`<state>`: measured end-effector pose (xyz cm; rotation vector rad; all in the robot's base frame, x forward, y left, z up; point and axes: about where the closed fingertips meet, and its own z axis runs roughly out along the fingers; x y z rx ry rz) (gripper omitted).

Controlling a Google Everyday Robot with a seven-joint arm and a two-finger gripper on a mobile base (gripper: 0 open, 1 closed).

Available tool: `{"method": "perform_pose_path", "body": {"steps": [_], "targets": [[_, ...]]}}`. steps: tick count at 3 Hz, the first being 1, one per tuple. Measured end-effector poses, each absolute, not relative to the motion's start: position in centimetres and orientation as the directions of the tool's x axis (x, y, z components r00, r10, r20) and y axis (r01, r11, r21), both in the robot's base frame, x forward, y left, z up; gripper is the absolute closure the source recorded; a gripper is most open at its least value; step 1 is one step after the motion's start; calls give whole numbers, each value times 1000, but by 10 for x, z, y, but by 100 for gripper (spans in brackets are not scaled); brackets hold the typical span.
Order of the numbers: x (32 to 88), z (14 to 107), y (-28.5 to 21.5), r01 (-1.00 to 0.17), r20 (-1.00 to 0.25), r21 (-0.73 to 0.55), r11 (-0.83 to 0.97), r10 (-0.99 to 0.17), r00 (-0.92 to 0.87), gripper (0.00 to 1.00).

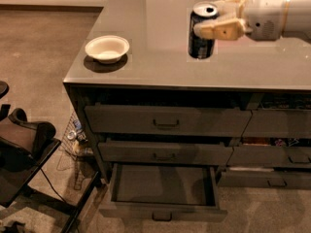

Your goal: Place pepsi can into bottom drawer

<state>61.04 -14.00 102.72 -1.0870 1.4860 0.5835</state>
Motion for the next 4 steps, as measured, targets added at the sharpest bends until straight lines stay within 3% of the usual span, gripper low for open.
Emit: {"method": "perform_pose_path", "body": {"steps": [1, 4], "targets": [[570, 1009, -131, -917, -956, -178, 357, -284, 75, 100], [534, 927, -136, -895, -968, -173, 410, -241, 77, 100]]}}
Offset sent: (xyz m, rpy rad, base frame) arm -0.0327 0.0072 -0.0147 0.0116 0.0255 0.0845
